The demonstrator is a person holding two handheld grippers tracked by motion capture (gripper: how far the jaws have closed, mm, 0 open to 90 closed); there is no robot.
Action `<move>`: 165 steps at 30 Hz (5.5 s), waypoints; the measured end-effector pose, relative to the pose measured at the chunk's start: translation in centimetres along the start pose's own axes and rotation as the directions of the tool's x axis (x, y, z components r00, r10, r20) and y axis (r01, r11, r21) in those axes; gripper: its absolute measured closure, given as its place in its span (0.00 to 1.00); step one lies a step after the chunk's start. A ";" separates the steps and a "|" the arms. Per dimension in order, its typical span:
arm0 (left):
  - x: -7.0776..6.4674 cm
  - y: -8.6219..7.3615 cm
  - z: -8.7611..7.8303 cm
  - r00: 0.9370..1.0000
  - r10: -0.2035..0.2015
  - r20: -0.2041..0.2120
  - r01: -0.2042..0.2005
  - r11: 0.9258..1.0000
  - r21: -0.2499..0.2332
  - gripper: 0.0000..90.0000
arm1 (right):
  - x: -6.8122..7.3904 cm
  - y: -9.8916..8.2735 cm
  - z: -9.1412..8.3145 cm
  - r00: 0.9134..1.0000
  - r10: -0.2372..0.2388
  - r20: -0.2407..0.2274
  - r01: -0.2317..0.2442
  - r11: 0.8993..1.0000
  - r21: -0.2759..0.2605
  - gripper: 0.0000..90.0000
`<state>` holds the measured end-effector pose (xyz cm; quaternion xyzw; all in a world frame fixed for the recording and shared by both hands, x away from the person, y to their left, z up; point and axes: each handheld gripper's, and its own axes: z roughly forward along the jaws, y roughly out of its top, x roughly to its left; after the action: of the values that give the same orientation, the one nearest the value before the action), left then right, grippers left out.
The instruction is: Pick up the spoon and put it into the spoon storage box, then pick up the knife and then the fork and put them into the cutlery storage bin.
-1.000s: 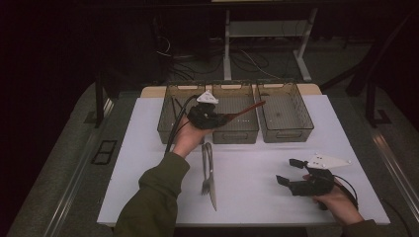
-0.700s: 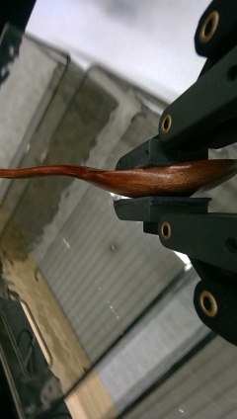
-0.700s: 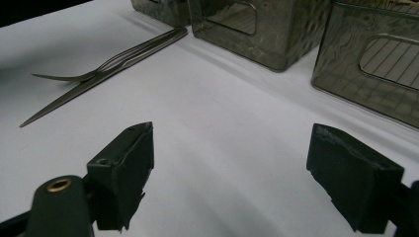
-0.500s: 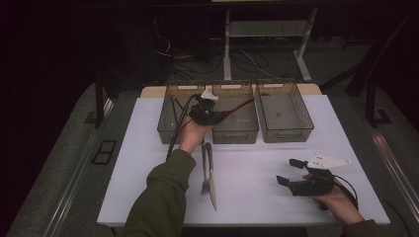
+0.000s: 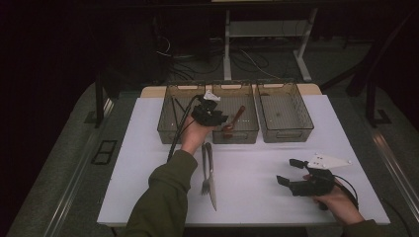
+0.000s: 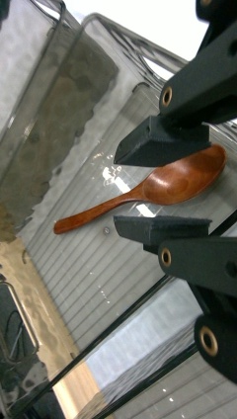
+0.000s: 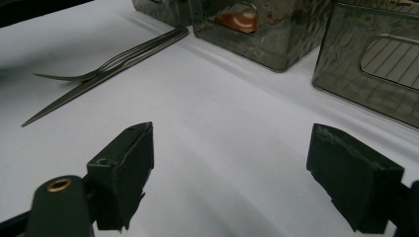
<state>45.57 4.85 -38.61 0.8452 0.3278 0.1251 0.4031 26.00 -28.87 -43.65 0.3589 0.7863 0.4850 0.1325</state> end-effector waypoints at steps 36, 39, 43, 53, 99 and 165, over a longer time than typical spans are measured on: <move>-5.8 -4.9 -7.6 0.976 0.116 0.183 -0.092 0.987 -0.133 0.38 | 0.1 -0.1 0.0 1.000 0.005 0.009 -0.005 1.000 0.006 0.20; -6.1 -5.7 -7.9 0.975 0.120 0.184 -0.098 0.987 -0.125 0.38 | 0.1 -0.1 0.0 1.000 0.002 0.010 -0.003 1.000 0.005 0.20; -6.3 -6.8 -8.3 0.976 0.119 0.184 -0.097 0.987 -0.124 0.38 | 0.1 -0.1 0.0 1.000 0.003 0.011 -0.003 1.000 0.005 0.19; -6.6 -10.0 -9.3 0.975 0.118 0.189 -0.102 0.991 -0.088 0.54 | 0.0 -0.1 -0.1 1.000 0.002 0.011 -0.002 1.000 0.003 0.20; -7.0 -13.3 -5.7 0.966 0.133 0.222 -0.160 0.981 0.111 0.99 | 0.0 0.0 0.0 1.000 -0.003 0.011 0.003 1.000 0.006 0.20; -2.7 -8.0 -0.4 0.991 0.124 0.053 -0.128 0.988 0.089 0.99 | -0.1 -0.1 -0.2 1.000 0.002 0.013 -0.002 1.000 0.000 0.20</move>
<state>39.74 7.04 -44.27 0.8846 0.2694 0.1150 0.3628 25.90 -29.09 -43.67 0.3627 0.7853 0.4827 0.1369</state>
